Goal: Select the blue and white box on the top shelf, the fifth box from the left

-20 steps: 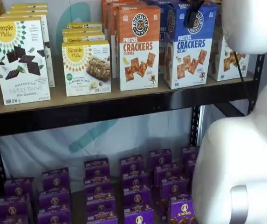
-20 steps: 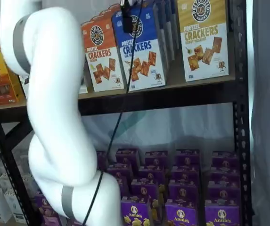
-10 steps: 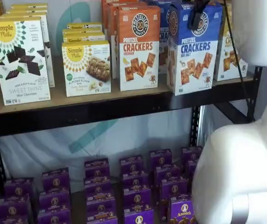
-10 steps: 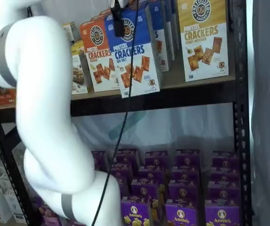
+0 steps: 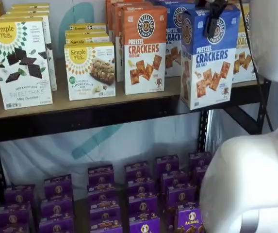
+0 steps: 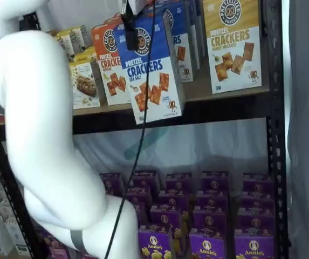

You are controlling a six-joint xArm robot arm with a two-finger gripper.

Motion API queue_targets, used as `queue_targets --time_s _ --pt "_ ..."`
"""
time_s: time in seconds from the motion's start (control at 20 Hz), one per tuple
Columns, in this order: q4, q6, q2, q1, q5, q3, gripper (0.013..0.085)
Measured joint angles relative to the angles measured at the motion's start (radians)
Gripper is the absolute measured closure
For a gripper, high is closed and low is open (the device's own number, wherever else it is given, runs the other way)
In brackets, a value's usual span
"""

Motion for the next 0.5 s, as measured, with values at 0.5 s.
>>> queue_targets --time_s 0.5 --pt "-0.016 -0.032 -0.069 -0.022 -0.006 0.098 0.041"
